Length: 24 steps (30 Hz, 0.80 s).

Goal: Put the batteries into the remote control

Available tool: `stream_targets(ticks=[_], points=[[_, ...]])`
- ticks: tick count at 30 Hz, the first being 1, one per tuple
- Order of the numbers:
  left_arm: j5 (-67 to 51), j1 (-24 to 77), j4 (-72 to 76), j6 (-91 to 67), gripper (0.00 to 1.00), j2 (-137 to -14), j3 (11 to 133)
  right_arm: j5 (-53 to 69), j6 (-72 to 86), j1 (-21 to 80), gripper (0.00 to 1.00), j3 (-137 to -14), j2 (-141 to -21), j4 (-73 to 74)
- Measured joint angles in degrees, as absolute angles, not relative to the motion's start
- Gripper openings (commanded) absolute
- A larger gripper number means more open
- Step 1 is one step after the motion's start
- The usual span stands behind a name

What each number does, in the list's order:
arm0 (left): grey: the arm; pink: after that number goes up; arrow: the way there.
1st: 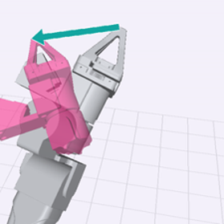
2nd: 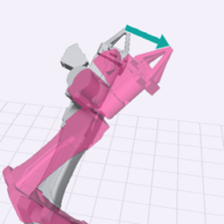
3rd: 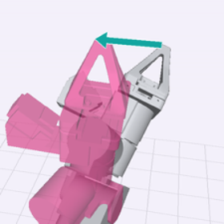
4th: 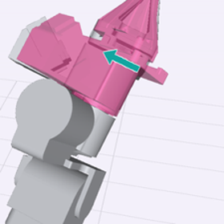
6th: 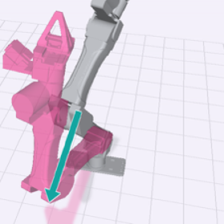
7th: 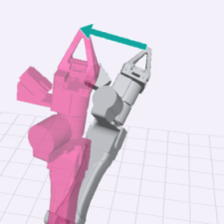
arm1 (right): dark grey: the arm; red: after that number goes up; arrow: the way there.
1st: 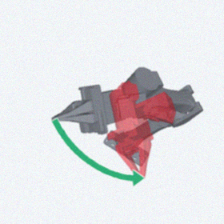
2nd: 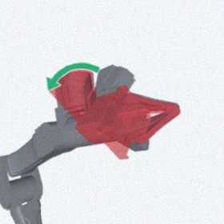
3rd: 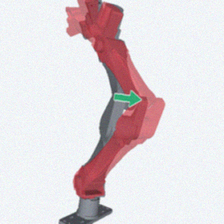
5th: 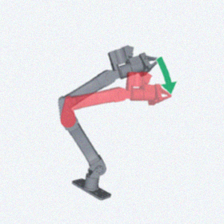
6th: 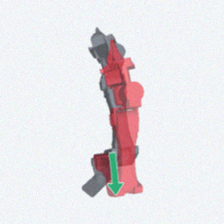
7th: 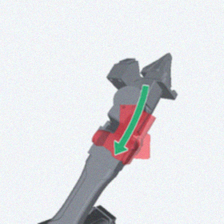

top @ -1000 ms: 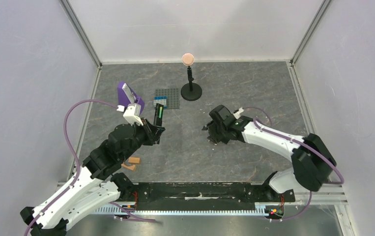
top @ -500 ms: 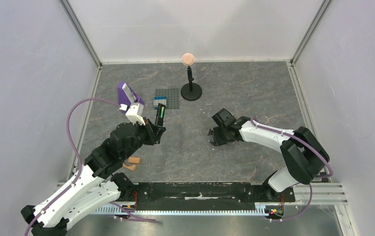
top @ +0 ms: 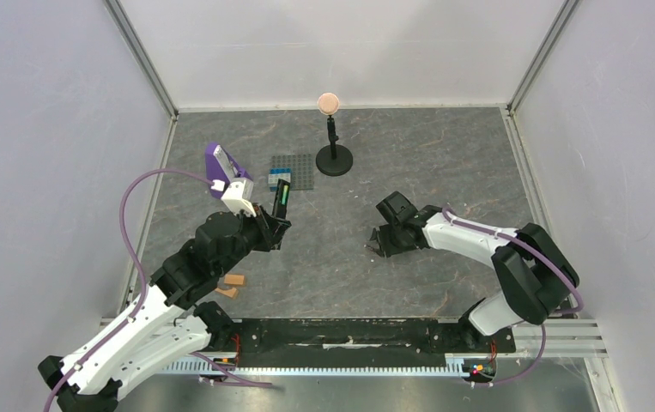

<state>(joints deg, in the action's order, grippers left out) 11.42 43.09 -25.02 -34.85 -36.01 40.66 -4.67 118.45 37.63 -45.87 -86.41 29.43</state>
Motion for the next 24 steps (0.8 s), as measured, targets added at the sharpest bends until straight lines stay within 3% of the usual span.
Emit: stream_targets(ticks=[11,24], points=[[11.4,42.72,-24.93,-34.81,0.02,-36.01,40.66,-4.38,118.54,37.26,0.32,-47.33,-90.08,31.29],[11.27,42.33,-24.93,-34.5,0.02,-35.83,40.66,-4.32,115.68,37.01,0.03,-49.41,-92.16,33.47]])
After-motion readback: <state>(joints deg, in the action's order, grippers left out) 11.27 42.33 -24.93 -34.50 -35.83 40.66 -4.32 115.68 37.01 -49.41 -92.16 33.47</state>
